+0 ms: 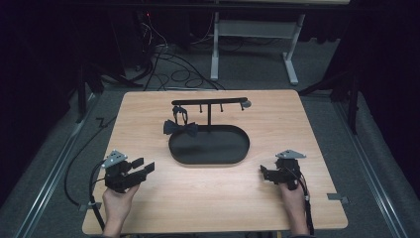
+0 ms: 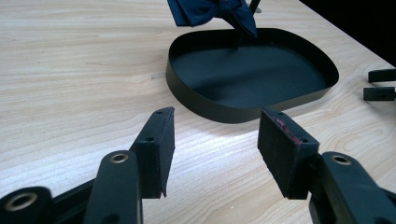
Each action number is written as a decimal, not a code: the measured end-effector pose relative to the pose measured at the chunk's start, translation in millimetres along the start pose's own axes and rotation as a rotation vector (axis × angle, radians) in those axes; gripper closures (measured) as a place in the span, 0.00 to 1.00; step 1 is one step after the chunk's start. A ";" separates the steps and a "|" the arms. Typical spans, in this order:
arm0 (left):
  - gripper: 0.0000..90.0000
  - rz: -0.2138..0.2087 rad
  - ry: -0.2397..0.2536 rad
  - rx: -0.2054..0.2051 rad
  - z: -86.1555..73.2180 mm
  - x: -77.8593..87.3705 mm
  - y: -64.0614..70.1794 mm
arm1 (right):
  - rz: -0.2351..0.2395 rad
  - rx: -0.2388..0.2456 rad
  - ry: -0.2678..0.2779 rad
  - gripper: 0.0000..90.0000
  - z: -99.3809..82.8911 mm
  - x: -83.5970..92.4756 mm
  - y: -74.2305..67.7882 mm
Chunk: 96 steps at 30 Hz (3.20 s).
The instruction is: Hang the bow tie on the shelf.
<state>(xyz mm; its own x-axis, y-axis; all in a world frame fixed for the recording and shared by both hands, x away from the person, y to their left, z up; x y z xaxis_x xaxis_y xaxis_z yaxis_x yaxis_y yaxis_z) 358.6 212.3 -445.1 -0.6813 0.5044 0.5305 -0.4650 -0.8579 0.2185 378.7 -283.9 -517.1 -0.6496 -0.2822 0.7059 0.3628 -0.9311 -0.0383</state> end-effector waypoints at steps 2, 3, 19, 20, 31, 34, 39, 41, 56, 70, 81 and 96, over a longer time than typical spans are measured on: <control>0.52 0.000 -0.003 0.001 -0.9 -0.2 -0.5 | 0.000 0.000 0.000 0.19 0.0 0.0 0.0; 0.52 0.001 -0.004 0.003 -1.3 -0.4 -0.7 | 0.000 0.001 0.000 0.19 0.0 0.0 0.0; 0.51 0.009 -0.030 0.018 -9.9 -6.9 -4.2 | 0.001 0.000 0.000 0.19 0.0 0.0 0.0; 0.51 0.009 -0.031 0.019 -10.6 -7.6 -4.1 | 0.001 0.000 0.000 0.19 0.0 0.0 0.0; 0.51 0.006 -0.053 0.020 -16.4 -15.9 -2.1 | 0.001 0.000 0.000 0.19 0.0 0.0 0.0; 0.51 0.004 -0.057 0.017 -17.8 -17.9 -0.7 | 0.001 0.000 0.000 0.19 0.0 0.0 0.0; 0.51 0.005 -0.066 0.019 -20.1 -22.3 -0.6 | 0.001 0.000 0.000 0.19 0.0 0.0 0.0; 0.51 0.002 -0.071 0.024 -20.9 -25.1 -0.4 | 0.001 0.000 0.000 0.19 0.0 0.0 0.0; 0.51 0.011 -0.106 0.036 -25.7 -43.6 -1.6 | 0.000 0.000 0.000 0.19 0.0 0.0 0.0; 0.51 0.023 -0.128 0.039 -28.2 -56.1 -2.4 | 0.000 0.001 0.000 0.19 0.0 0.0 0.1; 0.51 0.036 -0.127 0.050 -29.3 -66.7 -4.4 | 0.000 0.001 0.000 0.19 0.0 0.0 0.1; 0.50 0.113 -0.131 -0.016 -31.6 -75.7 -1.9 | 0.000 0.001 0.000 0.19 0.0 0.0 0.1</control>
<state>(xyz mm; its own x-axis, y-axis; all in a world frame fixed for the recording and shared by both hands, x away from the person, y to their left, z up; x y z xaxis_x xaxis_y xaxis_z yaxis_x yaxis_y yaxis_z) 393.3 178.9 -511.5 -0.6504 0.3868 0.6537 -0.3994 -0.9062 0.1388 378.7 -284.0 -517.1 -0.6497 -0.2822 0.7058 0.3632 -0.9310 -0.0379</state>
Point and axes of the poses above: each handheld gripper's, and its own axes: x roughly backward along the jaws, z roughly out of its top, y roughly to its right, the point moved 2 cm from there along -x, roughly forward along the jaws, and after that the axes turned 4 degrees about z, right-handed, at the moved point
